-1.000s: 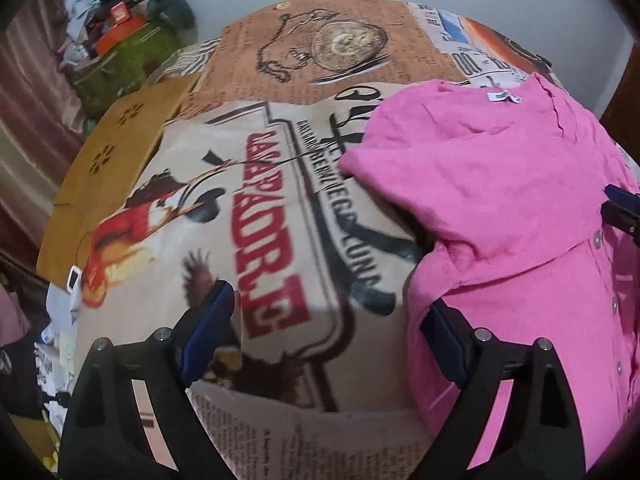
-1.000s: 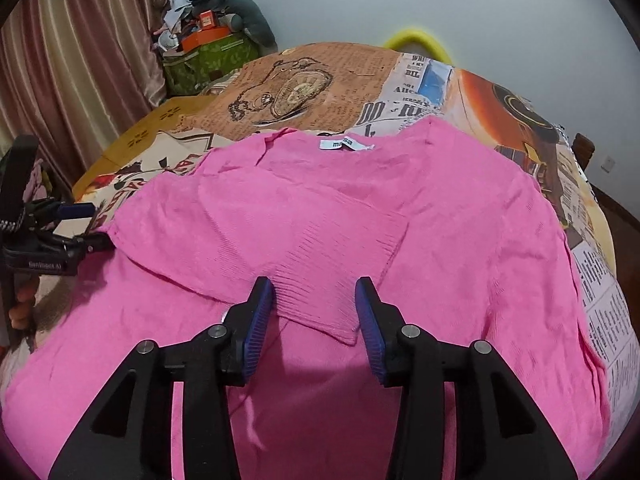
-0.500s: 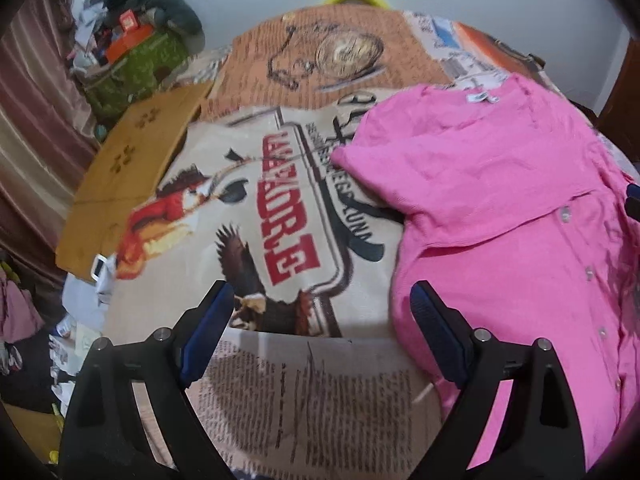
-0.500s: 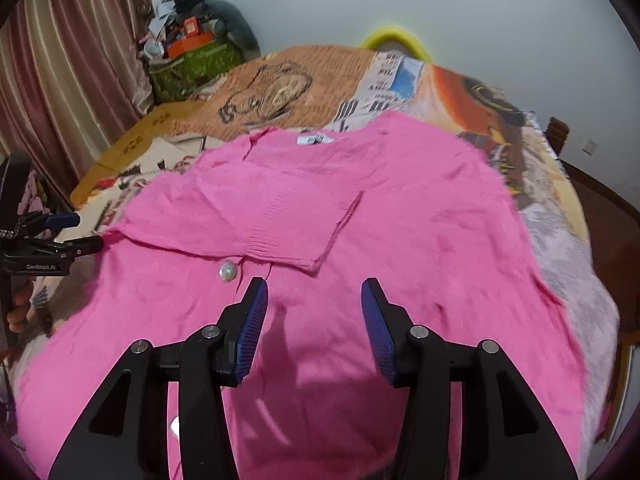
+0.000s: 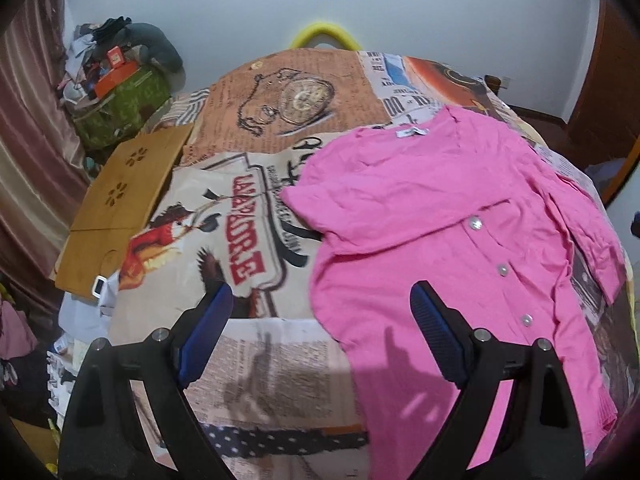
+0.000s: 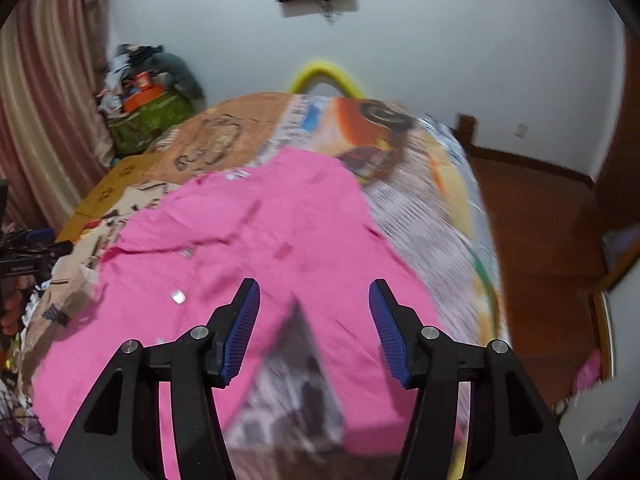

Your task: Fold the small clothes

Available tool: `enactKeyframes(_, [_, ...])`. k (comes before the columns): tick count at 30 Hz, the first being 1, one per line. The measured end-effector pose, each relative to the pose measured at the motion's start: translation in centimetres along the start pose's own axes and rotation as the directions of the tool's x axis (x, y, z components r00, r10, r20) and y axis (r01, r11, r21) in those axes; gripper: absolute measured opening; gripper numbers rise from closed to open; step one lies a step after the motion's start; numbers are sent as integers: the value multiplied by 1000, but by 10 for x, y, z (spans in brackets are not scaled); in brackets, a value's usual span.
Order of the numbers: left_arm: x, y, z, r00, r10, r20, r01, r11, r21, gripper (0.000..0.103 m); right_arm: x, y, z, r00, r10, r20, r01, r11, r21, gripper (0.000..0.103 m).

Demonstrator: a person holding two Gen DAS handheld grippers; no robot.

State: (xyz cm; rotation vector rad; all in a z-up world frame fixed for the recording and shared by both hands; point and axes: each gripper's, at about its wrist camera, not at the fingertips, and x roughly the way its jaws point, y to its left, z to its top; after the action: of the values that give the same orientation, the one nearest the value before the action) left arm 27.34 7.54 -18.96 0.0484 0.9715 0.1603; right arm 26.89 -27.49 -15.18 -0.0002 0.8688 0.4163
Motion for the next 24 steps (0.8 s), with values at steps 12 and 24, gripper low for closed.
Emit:
enactKeyframes(12, [37, -32, -25, 990, -73, -122, 71, 997, -15, 91, 3, -60, -70, 993, -63, -96, 78, 984, 163, 53])
enactKeyframes(24, [63, -37, -39, 974, -114, -195, 107, 993, -46, 91, 23, -65, -81, 986, -92, -138, 111, 985, 136, 29])
